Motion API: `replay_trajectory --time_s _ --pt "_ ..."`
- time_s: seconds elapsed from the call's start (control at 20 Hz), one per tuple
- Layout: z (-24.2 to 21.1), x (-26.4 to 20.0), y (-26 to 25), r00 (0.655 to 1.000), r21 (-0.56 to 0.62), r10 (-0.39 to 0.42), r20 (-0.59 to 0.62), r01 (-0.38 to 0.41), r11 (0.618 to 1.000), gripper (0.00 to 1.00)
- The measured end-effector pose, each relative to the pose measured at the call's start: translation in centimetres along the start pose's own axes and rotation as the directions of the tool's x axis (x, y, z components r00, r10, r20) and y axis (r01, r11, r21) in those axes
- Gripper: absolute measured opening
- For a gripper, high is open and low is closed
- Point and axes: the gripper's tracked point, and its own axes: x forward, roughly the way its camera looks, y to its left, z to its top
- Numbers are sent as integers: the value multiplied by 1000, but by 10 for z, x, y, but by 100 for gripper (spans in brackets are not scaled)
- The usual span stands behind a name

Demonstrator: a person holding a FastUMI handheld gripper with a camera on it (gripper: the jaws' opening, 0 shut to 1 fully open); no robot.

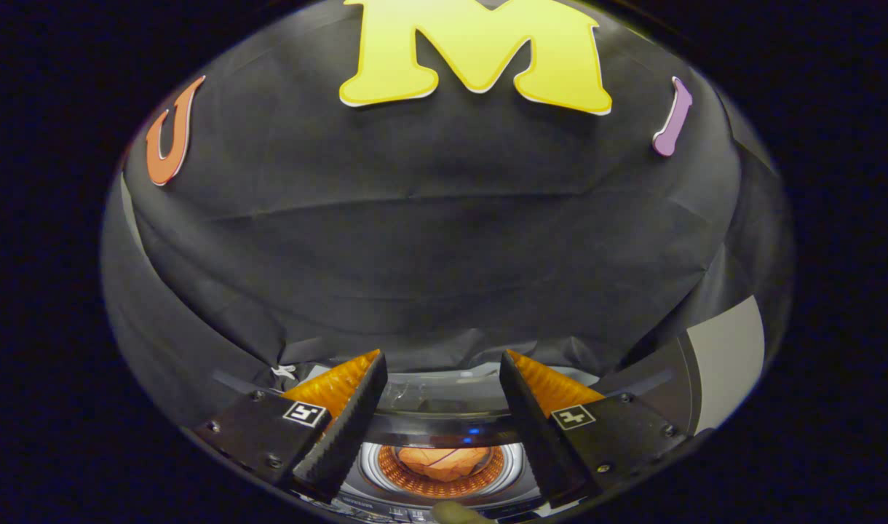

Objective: Put the clothes into the washing machine and then close the washing machine lid.

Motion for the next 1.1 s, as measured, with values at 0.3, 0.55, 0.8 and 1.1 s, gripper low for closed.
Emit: replay_trajectory --time_s 0.3,0.55,0.8,1.1 --pt "-15 -15 0 1000 -4 10 -6 -10 1000 97" --pt "-24 -26 0 1000 -13 12 -1 -12 1000 97" --pt "-27 -29 -1 1000 -38 12 7 -12 999 97" --pt "-24 -28 -1 1000 -57 18 11 -18 998 97"
